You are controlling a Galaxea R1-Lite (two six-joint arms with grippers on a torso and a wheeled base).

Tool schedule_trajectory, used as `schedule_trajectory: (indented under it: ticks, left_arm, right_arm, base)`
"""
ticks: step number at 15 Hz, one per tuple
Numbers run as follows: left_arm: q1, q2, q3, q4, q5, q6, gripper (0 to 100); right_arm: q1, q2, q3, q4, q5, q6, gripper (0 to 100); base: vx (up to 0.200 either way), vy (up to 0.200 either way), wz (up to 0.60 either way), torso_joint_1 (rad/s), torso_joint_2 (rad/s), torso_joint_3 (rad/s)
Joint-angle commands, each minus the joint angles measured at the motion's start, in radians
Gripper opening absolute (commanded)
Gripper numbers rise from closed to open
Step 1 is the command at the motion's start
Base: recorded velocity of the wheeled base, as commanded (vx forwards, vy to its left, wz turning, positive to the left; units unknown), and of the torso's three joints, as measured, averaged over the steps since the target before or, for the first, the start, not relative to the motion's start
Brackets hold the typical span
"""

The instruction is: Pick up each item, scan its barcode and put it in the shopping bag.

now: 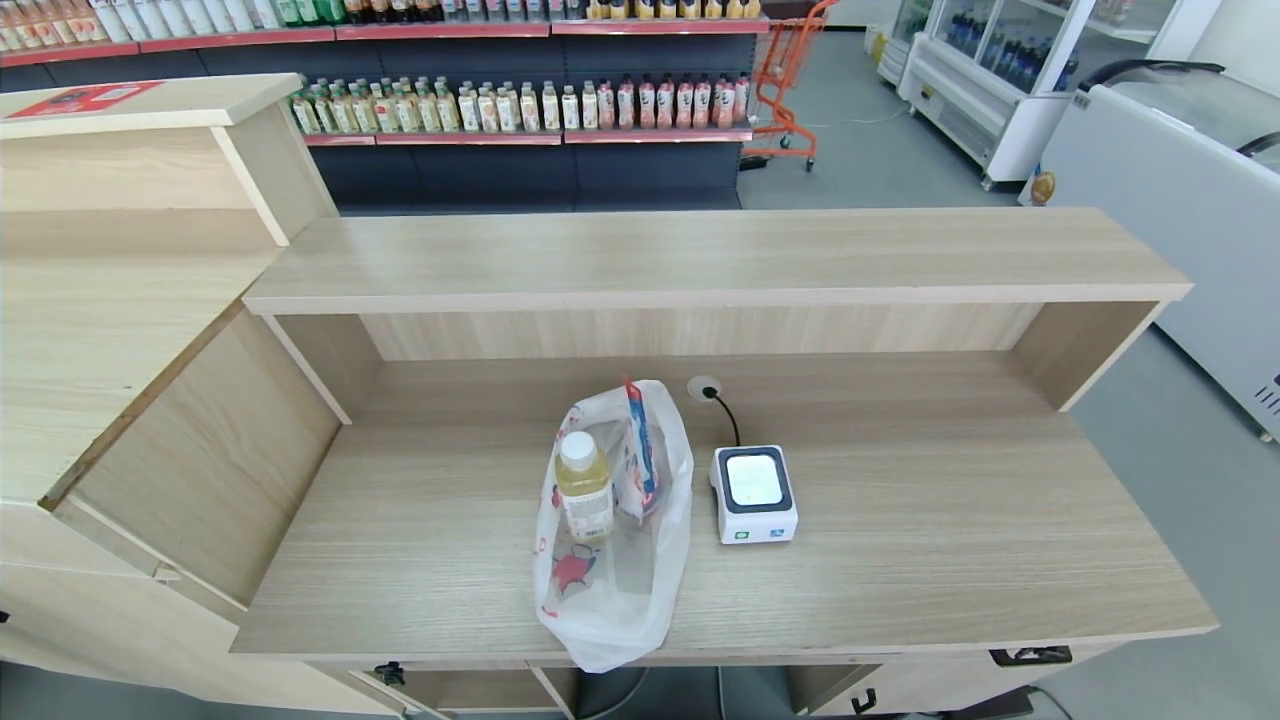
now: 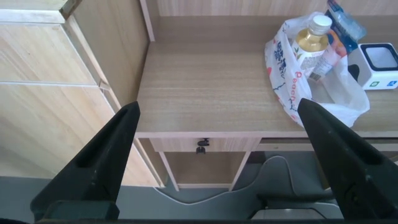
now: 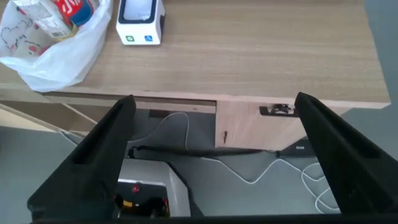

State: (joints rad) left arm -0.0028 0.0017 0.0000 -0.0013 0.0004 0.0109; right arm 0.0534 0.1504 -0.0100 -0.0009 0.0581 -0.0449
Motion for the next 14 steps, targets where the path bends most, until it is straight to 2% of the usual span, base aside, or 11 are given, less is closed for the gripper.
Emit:
schedule_trajectory:
  ticks: [1, 9, 14]
  left_arm:
    - [0.000, 0.000, 0.000, 0.000, 0.000, 0.000, 100]
    - [0.000, 0.000, 0.000, 0.000, 0.001, -0.003, 100]
    - [0.001, 0.000, 0.000, 0.000, 0.001, 0.008, 100]
  right_arm:
    - [-0.001, -0.069, 0.010, 0.001, 0.000, -0.007, 100]
    - [-0.003, -0.069, 0.010, 0.001, 0.000, -0.003, 100]
    - [-0.001, -0.069, 0.010, 0.001, 0.000, -0.003, 100]
  base:
    - [0.000, 0.000, 0.00, 0.000, 0.00, 0.000]
    - [0.000, 0.000, 0.00, 0.000, 0.00, 0.000]
    - [0.000, -0.200, 0.00, 0.003, 0.00, 0.003]
